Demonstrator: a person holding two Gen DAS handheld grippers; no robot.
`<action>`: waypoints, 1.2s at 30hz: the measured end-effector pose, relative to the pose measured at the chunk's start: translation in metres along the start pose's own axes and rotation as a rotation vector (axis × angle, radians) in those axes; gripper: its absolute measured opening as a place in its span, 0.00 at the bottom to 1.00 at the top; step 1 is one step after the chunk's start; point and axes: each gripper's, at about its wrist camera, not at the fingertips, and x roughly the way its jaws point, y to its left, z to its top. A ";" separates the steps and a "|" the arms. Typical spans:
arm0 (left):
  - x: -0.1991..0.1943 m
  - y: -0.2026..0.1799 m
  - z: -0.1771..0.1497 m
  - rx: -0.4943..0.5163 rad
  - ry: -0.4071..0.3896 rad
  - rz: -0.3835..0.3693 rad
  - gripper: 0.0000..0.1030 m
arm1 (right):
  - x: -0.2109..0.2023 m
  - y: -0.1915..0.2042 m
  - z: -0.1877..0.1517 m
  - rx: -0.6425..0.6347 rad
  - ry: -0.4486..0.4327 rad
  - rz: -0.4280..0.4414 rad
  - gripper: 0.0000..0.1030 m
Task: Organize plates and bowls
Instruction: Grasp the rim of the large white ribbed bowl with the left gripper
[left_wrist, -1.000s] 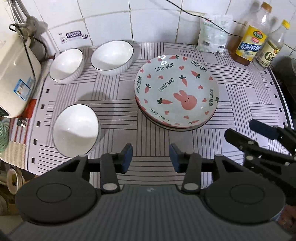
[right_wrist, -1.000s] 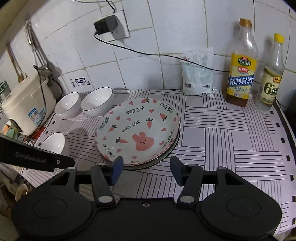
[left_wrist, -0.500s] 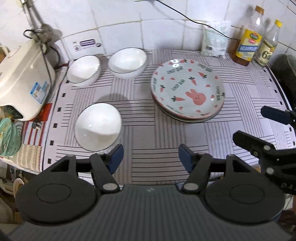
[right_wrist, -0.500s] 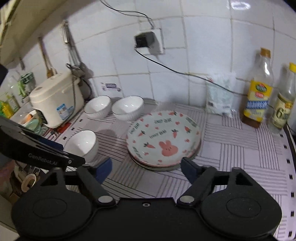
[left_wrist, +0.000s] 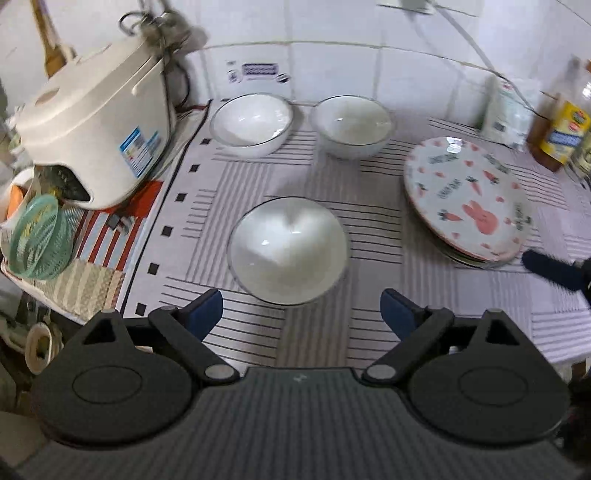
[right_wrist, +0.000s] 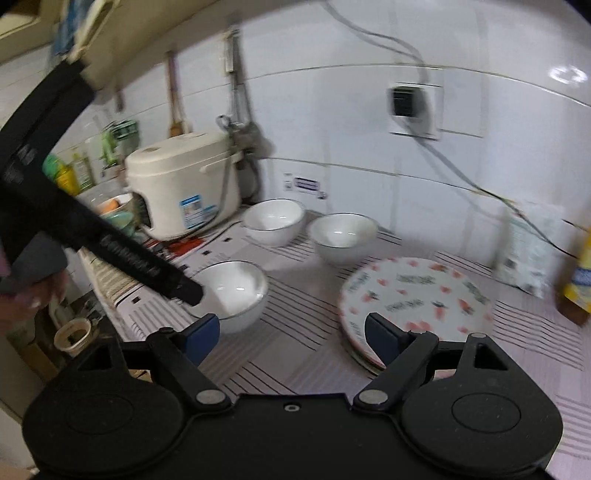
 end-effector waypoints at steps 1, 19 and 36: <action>0.005 0.005 0.000 -0.013 0.001 0.005 0.90 | 0.007 0.005 -0.001 -0.008 -0.006 0.017 0.88; 0.106 0.083 0.000 -0.156 0.107 -0.163 0.70 | 0.155 0.064 -0.032 -0.076 0.139 0.051 0.90; 0.108 0.077 -0.005 -0.174 0.045 -0.199 0.16 | 0.175 0.069 -0.035 -0.035 0.061 0.003 0.88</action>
